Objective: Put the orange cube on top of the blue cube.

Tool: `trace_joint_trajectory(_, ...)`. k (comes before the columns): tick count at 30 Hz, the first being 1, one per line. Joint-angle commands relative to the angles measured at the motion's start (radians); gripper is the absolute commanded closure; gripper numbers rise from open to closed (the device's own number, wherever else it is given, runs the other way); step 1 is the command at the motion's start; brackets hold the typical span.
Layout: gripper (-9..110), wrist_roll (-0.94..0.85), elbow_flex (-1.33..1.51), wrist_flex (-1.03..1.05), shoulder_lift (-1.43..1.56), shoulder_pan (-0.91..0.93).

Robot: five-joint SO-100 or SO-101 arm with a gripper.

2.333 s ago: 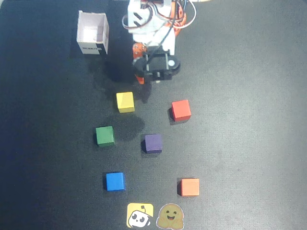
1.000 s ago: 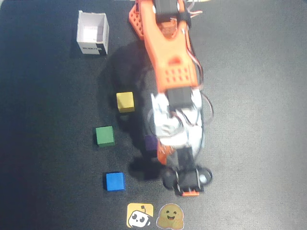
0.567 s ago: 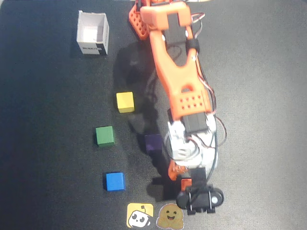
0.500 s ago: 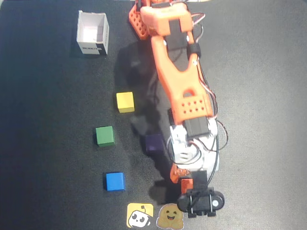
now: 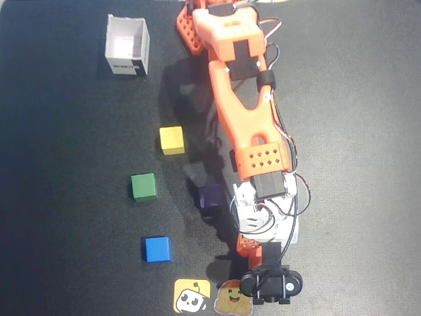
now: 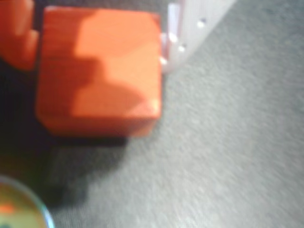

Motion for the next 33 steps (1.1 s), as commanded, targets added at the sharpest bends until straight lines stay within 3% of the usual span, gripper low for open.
trace_joint_trajectory(1, 84, 0.006, -0.031, -0.014, 0.012, -0.003)
trace_joint_trajectory(20, 95, 0.035, 0.002, -0.067, 0.011, -0.009)
trace_joint_trajectory(33, 95, -0.02, 0.107, 0.1, 0.252, 0.058)
